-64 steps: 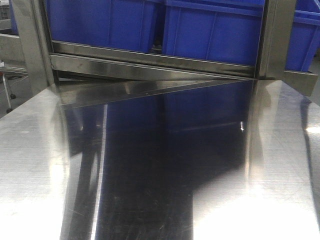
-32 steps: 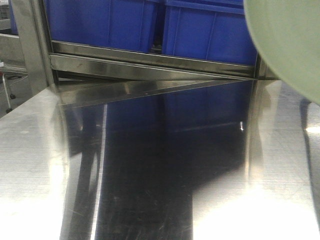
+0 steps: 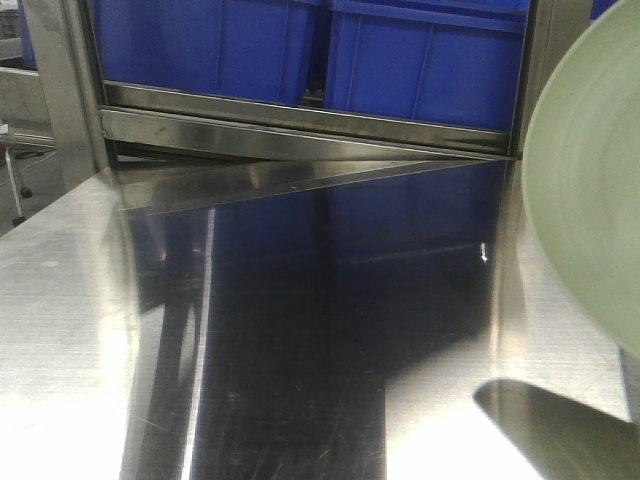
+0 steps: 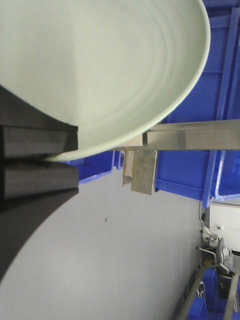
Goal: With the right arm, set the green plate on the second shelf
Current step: 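Tilt the held plate upright beside the right arm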
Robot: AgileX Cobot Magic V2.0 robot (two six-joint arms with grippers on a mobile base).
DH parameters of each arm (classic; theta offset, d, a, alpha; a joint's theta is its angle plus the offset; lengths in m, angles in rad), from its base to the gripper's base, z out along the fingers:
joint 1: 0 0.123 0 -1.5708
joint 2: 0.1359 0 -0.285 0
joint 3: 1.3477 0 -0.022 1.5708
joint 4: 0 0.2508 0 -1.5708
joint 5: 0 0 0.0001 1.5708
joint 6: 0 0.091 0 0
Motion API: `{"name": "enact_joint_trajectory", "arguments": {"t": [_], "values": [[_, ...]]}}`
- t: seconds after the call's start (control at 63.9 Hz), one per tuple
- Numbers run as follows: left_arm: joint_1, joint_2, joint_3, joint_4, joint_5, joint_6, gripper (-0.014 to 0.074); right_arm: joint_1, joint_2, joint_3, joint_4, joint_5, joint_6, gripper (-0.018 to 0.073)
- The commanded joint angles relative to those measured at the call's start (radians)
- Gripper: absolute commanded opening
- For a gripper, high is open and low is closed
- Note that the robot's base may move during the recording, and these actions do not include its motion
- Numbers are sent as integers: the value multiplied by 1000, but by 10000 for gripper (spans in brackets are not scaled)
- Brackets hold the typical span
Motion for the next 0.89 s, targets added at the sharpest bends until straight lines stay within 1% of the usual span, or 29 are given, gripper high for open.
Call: {"name": "enact_joint_trajectory", "arguments": {"t": [0.0,0.298,0.376,0.438,0.47,0.532,0.658,0.736,0.877], "values": [[-5,-18,42,-6,-84,-1,130,-6,3,-19,18,-141,8,55],[-5,-18,42,-6,-84,-1,130,-6,3,-18,11,-180,8,55],[-5,-18,42,-6,-84,-1,130,-6,3,-18,13,-191,-14,55],[-5,-18,42,-6,-84,-1,130,-6,3,-18,36,-200,-53,55],[-5,-18,42,-6,-84,-1,130,-6,3,-18,53,-200,-88,55],[-5,-18,42,-6,-84,-1,130,-6,3,-18,113,-215,-155,55],[-5,-18,42,-6,-84,-1,130,-6,3,-18,199,-235,-265,55],[-5,-18,42,-6,-84,-1,130,-6,3,-13,234,-258,-296,55],[-5,-18,42,-6,-84,-1,130,-6,3,12,284,-313,-301,55]]}}
